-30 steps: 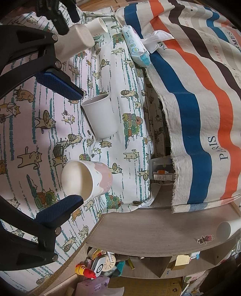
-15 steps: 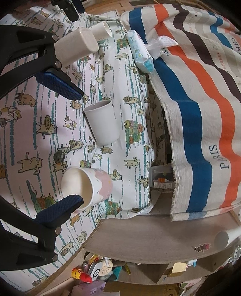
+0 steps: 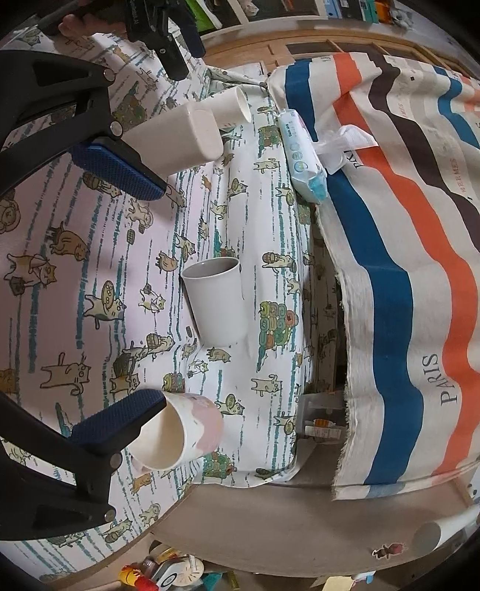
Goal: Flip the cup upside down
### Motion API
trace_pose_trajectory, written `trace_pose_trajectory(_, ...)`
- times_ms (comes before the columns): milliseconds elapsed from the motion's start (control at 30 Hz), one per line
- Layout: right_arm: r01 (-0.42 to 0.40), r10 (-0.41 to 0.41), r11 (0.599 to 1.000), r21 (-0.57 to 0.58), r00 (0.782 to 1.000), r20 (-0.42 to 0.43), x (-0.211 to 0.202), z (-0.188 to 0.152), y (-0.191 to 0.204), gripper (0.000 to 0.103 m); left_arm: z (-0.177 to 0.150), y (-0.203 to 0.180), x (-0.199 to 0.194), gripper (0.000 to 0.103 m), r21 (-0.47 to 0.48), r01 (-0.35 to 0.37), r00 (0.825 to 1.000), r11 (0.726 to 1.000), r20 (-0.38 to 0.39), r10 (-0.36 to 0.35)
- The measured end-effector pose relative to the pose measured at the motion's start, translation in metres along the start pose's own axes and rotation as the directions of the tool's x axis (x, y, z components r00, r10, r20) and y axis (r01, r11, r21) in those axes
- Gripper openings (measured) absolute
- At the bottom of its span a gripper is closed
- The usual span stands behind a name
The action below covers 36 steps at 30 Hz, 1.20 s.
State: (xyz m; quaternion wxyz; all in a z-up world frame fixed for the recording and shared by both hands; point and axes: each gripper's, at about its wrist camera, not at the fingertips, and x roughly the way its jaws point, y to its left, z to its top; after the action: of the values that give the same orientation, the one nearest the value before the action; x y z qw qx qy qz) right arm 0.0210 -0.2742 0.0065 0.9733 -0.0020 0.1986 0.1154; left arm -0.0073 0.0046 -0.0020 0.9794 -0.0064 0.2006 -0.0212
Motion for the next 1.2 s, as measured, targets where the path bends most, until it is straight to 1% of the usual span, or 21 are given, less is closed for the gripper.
trace_pose_trajectory(100, 0.001, -0.001, 1.000, -0.001, 1.000, 0.000, -0.0006, 0.0000, -0.0013, 0.103, -0.0001, -0.0010, -0.0031, 0.102, 0.003, -0.019, 1.000, 1.000, 0.019, 0.019)
trace_pose_trajectory(333, 0.000, 0.000, 1.000, -0.001, 1.000, 0.000, -0.0007, 0.0001, -0.0020, 0.103, -0.0001, -0.0004, -0.0049, 0.102, 0.005, -0.034, 0.999, 0.999, 0.029, 0.034)
trace_pose_trajectory(1200, 0.001, -0.001, 1.000, 0.001, 1.000, 0.000, -0.0005, -0.0004, -0.0026, 0.103, -0.0005, 0.0041, -0.0029, 0.103, -0.014, -0.047, 0.999, 0.999, 0.020, 0.047)
